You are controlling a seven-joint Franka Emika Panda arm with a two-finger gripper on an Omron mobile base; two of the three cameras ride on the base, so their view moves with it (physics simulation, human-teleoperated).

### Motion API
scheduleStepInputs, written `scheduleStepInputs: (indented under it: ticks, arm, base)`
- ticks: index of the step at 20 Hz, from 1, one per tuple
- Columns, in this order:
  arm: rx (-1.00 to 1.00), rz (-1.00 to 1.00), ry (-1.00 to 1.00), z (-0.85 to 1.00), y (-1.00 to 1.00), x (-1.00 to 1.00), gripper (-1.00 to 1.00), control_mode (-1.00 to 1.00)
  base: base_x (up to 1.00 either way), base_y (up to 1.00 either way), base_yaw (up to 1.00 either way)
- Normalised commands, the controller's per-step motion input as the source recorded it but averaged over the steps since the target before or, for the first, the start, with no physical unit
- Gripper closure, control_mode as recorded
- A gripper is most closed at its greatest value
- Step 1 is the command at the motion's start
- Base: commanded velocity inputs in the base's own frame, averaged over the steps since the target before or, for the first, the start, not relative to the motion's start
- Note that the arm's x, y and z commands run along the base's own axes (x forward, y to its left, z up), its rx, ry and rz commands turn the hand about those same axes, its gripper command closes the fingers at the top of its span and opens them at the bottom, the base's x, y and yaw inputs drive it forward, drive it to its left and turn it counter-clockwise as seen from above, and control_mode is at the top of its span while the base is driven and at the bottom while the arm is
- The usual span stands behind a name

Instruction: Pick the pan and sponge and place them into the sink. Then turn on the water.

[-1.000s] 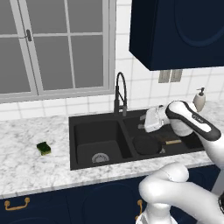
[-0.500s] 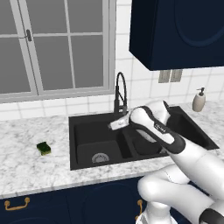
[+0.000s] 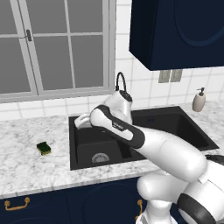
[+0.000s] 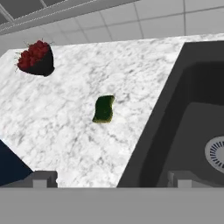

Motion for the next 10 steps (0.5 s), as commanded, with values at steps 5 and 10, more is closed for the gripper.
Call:
scheduleStepInputs:
  ticks: [5, 10]
  arm:
    - [-0.29, -0.21, 0.05, -0.1, 0.79, 0.0, -1.0, -1.0]
    - [-0.2, -0.23, 0.1, -0.16, 0.74, 0.07, -1.0, -1.0]
  base:
    - [0.0, 0.0, 0.0]
    - [0.0, 0.0, 0.0]
